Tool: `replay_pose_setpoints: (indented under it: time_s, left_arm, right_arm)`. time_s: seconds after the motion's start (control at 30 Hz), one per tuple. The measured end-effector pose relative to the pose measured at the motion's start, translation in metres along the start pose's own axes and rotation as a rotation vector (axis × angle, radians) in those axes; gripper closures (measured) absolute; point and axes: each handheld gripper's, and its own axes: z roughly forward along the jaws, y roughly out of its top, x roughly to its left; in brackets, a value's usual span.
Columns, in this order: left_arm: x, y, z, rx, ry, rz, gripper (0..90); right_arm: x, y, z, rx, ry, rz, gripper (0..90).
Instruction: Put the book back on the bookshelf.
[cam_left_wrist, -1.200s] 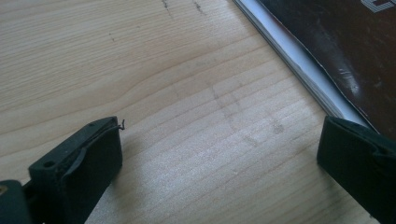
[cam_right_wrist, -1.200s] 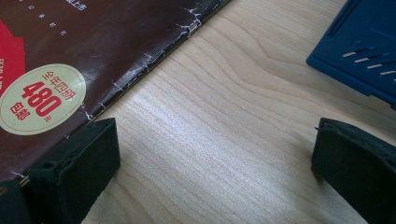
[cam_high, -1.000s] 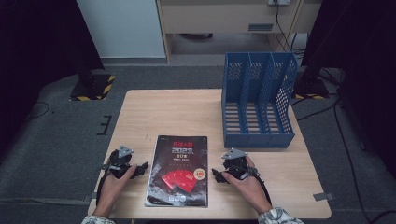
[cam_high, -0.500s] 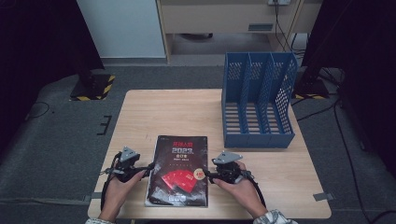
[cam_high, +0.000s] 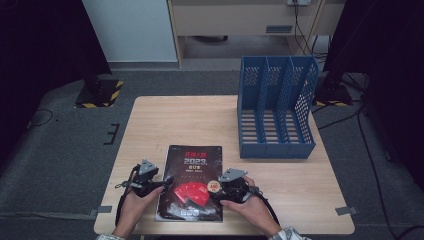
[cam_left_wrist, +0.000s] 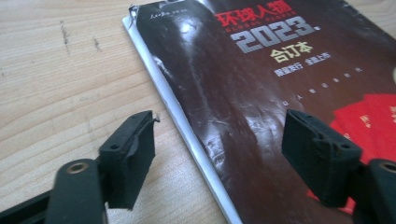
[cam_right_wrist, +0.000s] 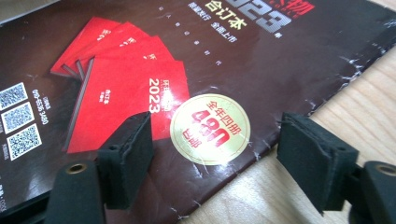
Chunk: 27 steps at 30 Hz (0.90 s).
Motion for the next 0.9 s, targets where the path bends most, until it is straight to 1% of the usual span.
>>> replay_pose_setpoints:
  time_s: [0.1, 0.17, 0.23, 0.3, 0.33, 0.5, 0.57, 0.63, 0.67, 0.8, 0.83, 0.9]
  left_arm:
    - [0.000, 0.000, 0.005, 0.015, 0.006, 0.000, 23.1]
    - [0.001, -0.001, 0.007, 0.023, 0.003, -0.016, 21.9]
    - [0.000, -0.002, 0.010, 0.037, 0.014, -0.023, 21.6]
    - [0.000, -0.002, 0.010, 0.034, 0.016, -0.023, 20.7]
    - [0.000, -0.002, 0.011, 0.031, 0.015, -0.034, 20.6]
    - [-0.003, -0.002, 0.011, 0.032, 0.013, -0.025, 20.3]
    - [-0.005, -0.001, 0.012, 0.030, -0.003, -0.019, 21.1]
    - [-0.005, -0.001, 0.012, 0.031, -0.008, -0.015, 23.9]
    - [-0.006, -0.001, 0.012, 0.026, -0.022, -0.022, 26.0]
    - [-0.007, 0.000, 0.012, 0.026, -0.019, -0.020, 28.6]
    - [-0.007, 0.000, 0.012, 0.023, -0.019, -0.022, 31.7]
    - [-0.004, -0.001, 0.010, 0.016, -0.031, -0.058, 34.7]
  right_arm:
    - [0.001, 0.000, 0.002, 0.006, 0.001, 0.002, 23.2]
    - [0.000, 0.000, 0.003, 0.004, -0.001, 0.009, 21.4]
    - [0.001, 0.000, 0.005, 0.006, -0.001, 0.017, 20.0]
    - [0.001, 0.000, 0.005, 0.007, 0.001, 0.018, 19.5]
    - [0.002, 0.000, 0.005, 0.006, 0.000, 0.017, 19.3]
    - [0.002, -0.001, 0.006, 0.004, 0.000, 0.018, 18.8]
    - [0.002, -0.001, 0.006, 0.003, 0.000, 0.021, 18.7]
    - [0.002, -0.001, 0.006, 0.003, 0.001, 0.021, 18.6]
    - [0.003, -0.001, 0.006, 0.002, -0.001, 0.023, 18.4]
    - [0.004, -0.001, 0.007, -0.003, -0.007, 0.023, 18.3]
    - [0.004, -0.001, 0.007, -0.002, -0.008, 0.025, 18.4]
    - [0.004, -0.001, 0.007, -0.001, -0.007, 0.027, 18.5]
